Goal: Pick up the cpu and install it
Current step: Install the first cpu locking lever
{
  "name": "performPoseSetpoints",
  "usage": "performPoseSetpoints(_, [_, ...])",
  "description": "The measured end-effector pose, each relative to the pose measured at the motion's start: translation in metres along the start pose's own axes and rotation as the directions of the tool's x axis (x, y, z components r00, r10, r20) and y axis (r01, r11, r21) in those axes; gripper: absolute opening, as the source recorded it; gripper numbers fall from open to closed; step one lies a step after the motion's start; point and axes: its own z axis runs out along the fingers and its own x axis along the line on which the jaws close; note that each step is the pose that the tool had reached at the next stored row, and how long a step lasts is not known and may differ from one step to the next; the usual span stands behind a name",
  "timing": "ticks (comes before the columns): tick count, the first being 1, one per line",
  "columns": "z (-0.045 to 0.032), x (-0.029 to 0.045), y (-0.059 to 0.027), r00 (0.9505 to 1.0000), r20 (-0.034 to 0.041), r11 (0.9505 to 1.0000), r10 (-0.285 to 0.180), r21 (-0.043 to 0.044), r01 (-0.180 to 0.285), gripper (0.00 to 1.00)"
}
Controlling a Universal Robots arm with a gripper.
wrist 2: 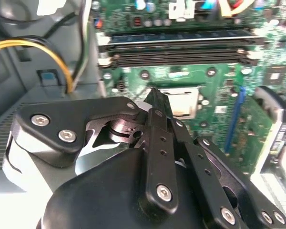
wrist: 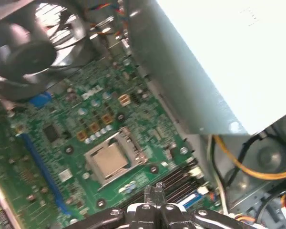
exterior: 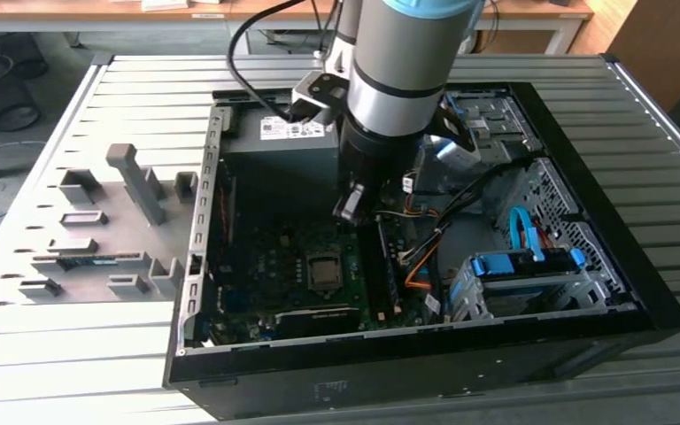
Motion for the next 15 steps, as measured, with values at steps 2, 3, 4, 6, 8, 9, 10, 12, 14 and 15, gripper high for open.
performPoseSetpoints(2, [0.0005, -0.0078, 0.0047, 1.0000, 0.0000, 1.0000, 0.000, 0.0000, 0.000, 0.10])
performPoseSetpoints(3, [0.0007, -0.0116, 0.0071, 1.0000, 0.0001, 1.0000, 0.000, 0.0000, 0.000, 0.10])
performPoseSetpoints(4, [0.0010, -0.0153, 0.0093, 1.0000, 0.0001, 1.0000, 0.000, 0.0000, 0.000, 0.10])
performPoseSetpoints(6, [0.0020, -0.0176, 0.0131, 1.0000, 0.0017, 1.0000, 0.000, -0.0010, 0.000, 0.10])
performPoseSetpoints(8, [0.0041, -0.0169, 0.0181, 1.0000, 0.0059, 1.0000, -0.001, -0.0037, 0.001, 0.10])
performPoseSetpoints(9, [0.0052, -0.0172, 0.0203, 1.0000, 0.0078, 1.0000, -0.001, -0.0049, 0.001, 0.10])
performPoseSetpoints(10, [0.0063, -0.0183, 0.0216, 0.9999, 0.0108, 1.0000, -0.001, -0.0066, 0.001, 0.10])
performPoseSetpoints(12, [0.0079, -0.0188, 0.0235, 0.9998, 0.0195, 0.9999, -0.002, -0.0120, 0.002, 0.10])
performPoseSetpoints(14, [0.0089, -0.0178, 0.0253, 0.9995, 0.0315, 0.9998, -0.003, -0.0195, 0.003, 0.10])
performPoseSetpoints(15, [0.0101, -0.0174, 0.0259, 0.9994, 0.0346, 0.9998, -0.003, -0.0212, 0.004, 0.10])
